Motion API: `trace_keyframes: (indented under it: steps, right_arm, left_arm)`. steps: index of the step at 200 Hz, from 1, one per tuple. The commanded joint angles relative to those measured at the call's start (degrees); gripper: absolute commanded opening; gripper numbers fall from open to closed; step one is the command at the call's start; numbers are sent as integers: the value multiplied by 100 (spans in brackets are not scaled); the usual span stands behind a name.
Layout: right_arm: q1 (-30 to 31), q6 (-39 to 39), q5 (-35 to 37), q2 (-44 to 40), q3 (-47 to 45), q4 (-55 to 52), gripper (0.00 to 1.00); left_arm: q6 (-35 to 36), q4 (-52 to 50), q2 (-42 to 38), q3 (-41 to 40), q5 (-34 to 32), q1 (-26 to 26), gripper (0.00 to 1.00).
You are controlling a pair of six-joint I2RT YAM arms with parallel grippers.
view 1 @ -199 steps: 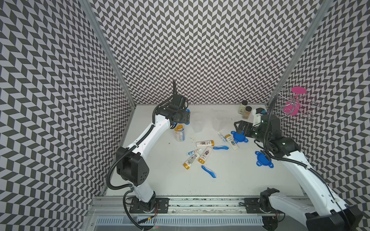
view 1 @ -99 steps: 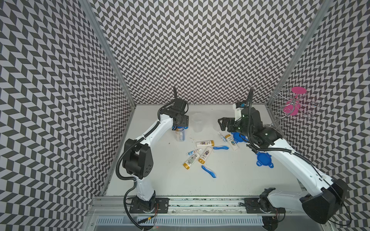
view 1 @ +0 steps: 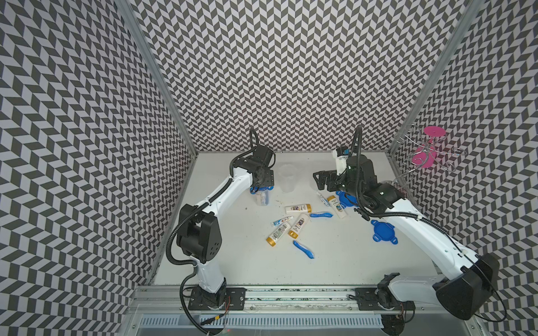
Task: Pack away toiletry kits
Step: Close the lid on the container.
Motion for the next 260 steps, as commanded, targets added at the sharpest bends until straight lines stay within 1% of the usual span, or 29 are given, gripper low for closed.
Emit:
trace_keyframes:
  steps: [1, 41, 75, 102, 147, 196, 235, 260]
  right_arm:
    - [21, -211, 81, -213, -83, 371, 100]
    - [26, -392, 112, -493, -144, 325, 100]
    - [22, -572, 158, -689, -135, 260, 100]
    - [17, -681, 187, -831, -165, 255, 100]
    - [19, -771, 113, -859, -206, 335, 100]
    - [13, -873, 210, -904, -179, 342, 100]
    - [14, -855, 188, -884, -214, 395, 100]
    - [18, -854, 160, -843, -216, 420, 100]
  left_arm:
    - [-607, -491, 33, 350, -301, -100, 41]
    - [-1456, -975, 217, 752, -380, -152, 43]
    - [-2218, -1325, 480, 975, -239, -208, 43]
    - [-2586, -1615, 684, 1198, -460, -300, 44]
    - [-2791, -1629, 825, 1237, -643, -290, 45]
    - [-2742, -1825, 982, 1584, -748, -280, 45]
    - [-2664, -2004, 1074, 1919, -966, -346, 44]
    - [-2577, -2077, 1185, 1973, -1078, -335, 45]
